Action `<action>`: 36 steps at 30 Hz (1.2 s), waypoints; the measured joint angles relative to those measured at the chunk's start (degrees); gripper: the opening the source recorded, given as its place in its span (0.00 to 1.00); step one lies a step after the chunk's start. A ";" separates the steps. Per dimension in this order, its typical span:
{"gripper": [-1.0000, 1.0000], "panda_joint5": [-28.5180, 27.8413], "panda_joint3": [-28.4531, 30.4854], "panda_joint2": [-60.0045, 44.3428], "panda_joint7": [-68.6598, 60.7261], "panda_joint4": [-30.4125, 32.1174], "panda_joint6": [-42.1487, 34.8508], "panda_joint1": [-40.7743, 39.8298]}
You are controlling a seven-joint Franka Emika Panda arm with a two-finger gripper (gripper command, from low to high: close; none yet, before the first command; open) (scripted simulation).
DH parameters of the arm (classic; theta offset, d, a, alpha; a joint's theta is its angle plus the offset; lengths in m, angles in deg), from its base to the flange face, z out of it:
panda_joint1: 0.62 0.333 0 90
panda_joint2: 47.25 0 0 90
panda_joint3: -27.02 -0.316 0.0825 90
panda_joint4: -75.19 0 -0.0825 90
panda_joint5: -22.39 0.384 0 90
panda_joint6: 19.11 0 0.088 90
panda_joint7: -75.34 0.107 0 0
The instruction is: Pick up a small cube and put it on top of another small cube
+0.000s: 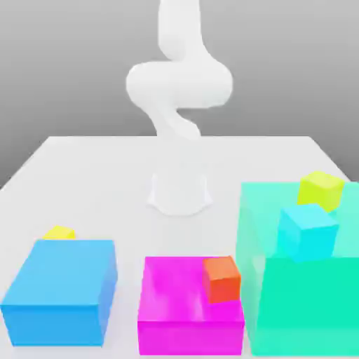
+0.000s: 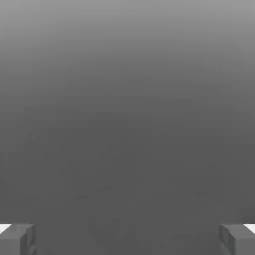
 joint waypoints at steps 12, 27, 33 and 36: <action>0.50 0.43 6.55 -24.43 30.11 18.11 17.68 -21.78; 0.50 10.58 2.99 -54.96 43.05 27.52 40.98 -41.73; 0.00 10.90 1.61 -56.39 42.85 27.28 42.32 -42.99; 0.00 10.40 2.55 -55.08 43.19 27.51 41.20 -42.20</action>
